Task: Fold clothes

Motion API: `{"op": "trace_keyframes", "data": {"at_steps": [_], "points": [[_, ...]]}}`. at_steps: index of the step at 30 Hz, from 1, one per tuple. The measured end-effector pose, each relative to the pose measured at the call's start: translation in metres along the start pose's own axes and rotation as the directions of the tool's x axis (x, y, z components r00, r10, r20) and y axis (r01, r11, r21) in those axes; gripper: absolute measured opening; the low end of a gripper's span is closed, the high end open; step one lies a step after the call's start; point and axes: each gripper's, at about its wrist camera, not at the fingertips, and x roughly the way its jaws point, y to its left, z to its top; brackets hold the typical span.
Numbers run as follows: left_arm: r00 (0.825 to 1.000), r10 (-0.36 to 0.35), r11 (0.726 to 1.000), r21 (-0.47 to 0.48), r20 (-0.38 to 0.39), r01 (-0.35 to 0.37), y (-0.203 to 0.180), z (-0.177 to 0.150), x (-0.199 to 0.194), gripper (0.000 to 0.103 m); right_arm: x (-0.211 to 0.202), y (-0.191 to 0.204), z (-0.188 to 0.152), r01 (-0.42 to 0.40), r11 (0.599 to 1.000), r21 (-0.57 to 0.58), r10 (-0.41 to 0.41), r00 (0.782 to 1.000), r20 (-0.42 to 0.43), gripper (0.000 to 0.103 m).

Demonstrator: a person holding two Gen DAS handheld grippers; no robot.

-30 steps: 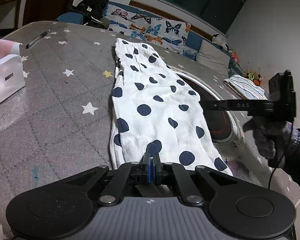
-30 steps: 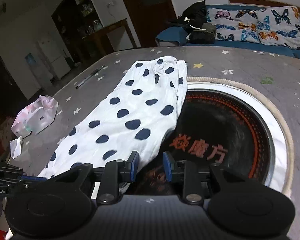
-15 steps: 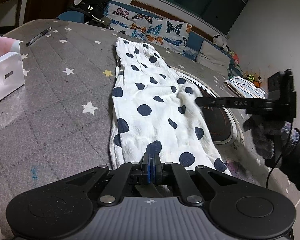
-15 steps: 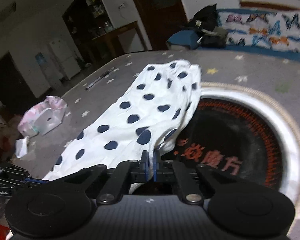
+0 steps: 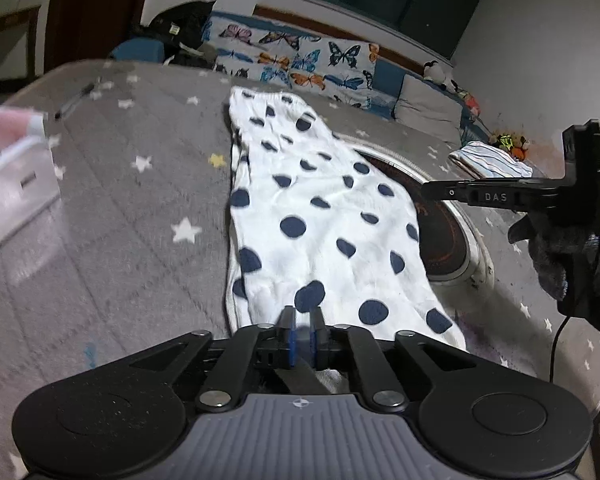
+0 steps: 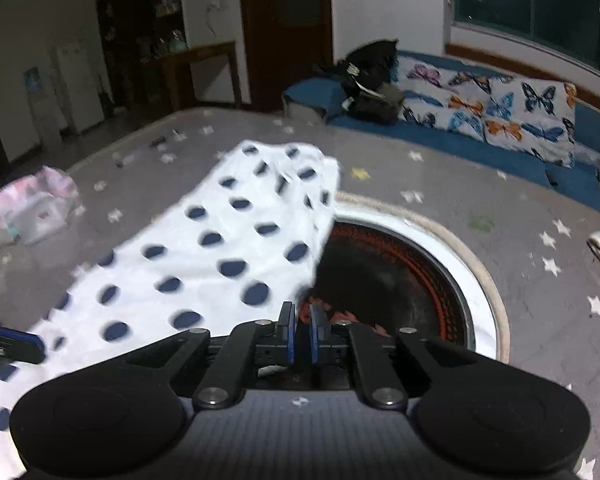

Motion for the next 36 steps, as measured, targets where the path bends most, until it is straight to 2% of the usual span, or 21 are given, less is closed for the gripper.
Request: {"op": "trace_keyframes", "data": {"at_steps": [3, 7, 10, 13, 17, 25, 28, 32, 36], "points": [[1.0, -0.003, 1.0, 0.007, 0.019, 0.003, -0.003, 0.008, 0.002, 0.017, 0.0, 0.012, 0.001, -0.045, 0.999, -0.024, 0.045, 0.999, -0.006, 0.015], [1.0, 0.0, 1.0, 0.012, 0.022, -0.001, -0.003, 0.018, 0.015, 0.017, 0.014, 0.028, -0.006, -0.11, 0.993, -0.043, 0.108, 0.993, -0.05, 0.018], [1.0, 0.018, 1.0, 0.017, -0.003, -0.018, 0.001, 0.018, 0.027, 0.017, 0.022, 0.035, -0.013, -0.118, 0.991, -0.069, 0.111, 0.99, -0.089, 0.024], [1.0, 0.026, 0.999, 0.026, -0.012, -0.026, 0.006, 0.015, 0.029, 0.017, 0.018, 0.041, -0.016, -0.12, 0.987, -0.104, 0.109, 0.989, -0.103, 0.025], [1.0, 0.011, 0.999, 0.051, 0.004, -0.011, -0.002, 0.01, 0.014, 0.025, 0.003, 0.051, -0.018, -0.119, 0.981, -0.156, 0.104, 0.99, -0.097, 0.03], [0.998, -0.065, 0.989, 0.136, 0.012, 0.062, -0.027, -0.01, -0.012, 0.026, -0.042, 0.102, -0.042, -0.276, 0.917, -0.287, 0.253, 0.96, -0.118, 0.035], [0.998, -0.057, 0.984, 0.169, 0.0, 0.056, -0.027, -0.018, -0.014, 0.026, -0.052, 0.121, -0.055, -0.323, 0.89, -0.322, 0.294, 0.946, -0.136, 0.035], [0.999, -0.046, 0.976, 0.213, -0.016, 0.048, -0.028, -0.029, -0.016, 0.025, -0.052, 0.139, -0.075, -0.306, 0.873, -0.381, 0.263, 0.951, -0.161, 0.035], [0.999, -0.037, 0.969, 0.244, -0.016, 0.04, -0.029, -0.035, -0.021, 0.025, -0.065, 0.146, -0.073, -0.278, 0.866, -0.416, 0.251, 0.961, -0.119, 0.035]]}}
